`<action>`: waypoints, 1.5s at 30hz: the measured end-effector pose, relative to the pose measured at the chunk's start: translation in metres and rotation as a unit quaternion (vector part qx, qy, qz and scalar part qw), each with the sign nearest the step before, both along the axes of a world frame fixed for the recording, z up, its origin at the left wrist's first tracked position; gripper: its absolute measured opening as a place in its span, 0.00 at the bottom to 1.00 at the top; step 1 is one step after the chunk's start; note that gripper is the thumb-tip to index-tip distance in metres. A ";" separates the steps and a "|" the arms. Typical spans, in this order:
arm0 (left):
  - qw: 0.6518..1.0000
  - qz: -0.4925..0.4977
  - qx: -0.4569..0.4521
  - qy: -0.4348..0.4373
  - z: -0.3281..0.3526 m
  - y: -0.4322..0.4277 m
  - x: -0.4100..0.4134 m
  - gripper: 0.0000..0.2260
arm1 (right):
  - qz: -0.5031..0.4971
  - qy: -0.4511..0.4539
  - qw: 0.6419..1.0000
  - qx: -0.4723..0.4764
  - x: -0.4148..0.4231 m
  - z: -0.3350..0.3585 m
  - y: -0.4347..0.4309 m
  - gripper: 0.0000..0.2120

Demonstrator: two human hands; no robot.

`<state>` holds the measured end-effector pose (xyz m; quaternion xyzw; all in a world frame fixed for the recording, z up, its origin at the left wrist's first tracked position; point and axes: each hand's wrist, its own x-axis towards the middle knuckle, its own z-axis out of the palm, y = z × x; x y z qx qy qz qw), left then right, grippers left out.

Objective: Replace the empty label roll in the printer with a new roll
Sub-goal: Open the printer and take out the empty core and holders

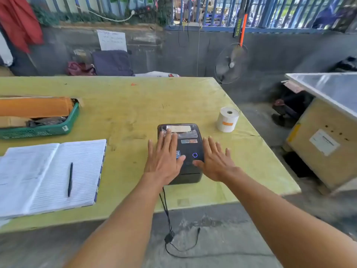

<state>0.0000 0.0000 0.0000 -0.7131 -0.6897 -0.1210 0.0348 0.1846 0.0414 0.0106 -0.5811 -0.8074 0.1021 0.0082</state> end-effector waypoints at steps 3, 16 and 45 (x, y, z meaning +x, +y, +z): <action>0.998 0.026 -0.046 -0.026 -0.021 -0.004 0.000 0.35 | 0.001 0.034 0.998 -0.056 0.003 -0.020 -0.001 0.42; 0.985 0.073 -0.068 -0.140 -0.060 -0.005 0.007 0.34 | -0.035 0.276 0.955 -0.100 0.009 -0.056 0.027 0.29; 0.992 0.079 -0.047 -0.090 -0.056 -0.009 0.019 0.33 | 0.033 0.237 0.969 -0.057 0.019 -0.078 0.044 0.34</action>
